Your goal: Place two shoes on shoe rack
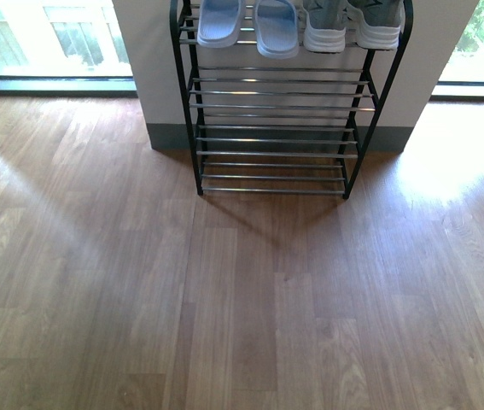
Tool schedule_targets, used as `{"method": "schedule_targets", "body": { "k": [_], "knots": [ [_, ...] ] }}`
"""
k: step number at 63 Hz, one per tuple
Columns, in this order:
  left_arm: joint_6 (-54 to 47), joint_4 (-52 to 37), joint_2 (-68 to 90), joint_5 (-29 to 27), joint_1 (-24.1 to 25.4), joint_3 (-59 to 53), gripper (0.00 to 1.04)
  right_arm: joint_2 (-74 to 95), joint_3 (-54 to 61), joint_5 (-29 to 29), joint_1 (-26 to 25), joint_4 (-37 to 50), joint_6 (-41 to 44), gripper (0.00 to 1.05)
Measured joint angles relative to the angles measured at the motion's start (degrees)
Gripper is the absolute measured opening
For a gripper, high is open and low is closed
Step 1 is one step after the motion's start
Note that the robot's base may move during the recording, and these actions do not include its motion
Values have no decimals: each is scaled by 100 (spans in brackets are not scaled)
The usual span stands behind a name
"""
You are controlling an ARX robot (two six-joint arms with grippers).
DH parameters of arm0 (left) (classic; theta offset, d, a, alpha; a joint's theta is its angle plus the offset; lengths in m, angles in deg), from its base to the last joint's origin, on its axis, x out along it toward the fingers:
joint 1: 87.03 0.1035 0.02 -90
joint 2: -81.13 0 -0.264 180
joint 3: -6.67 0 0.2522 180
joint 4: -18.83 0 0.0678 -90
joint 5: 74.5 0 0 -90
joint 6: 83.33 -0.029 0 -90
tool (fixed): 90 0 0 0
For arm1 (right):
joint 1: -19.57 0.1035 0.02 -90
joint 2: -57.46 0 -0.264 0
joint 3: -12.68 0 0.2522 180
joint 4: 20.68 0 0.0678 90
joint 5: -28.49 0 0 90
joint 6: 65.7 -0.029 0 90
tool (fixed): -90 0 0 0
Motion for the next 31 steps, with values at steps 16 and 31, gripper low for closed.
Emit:
{"method": "schedule_targets", "body": {
  "k": [16,31],
  "knots": [
    [0,0,0,-2,0,0,95,0,0,-17,0,0,0,96],
    [0,0,0,0,0,0,95,0,0,-13,0,0,0,96]
  ]
}}
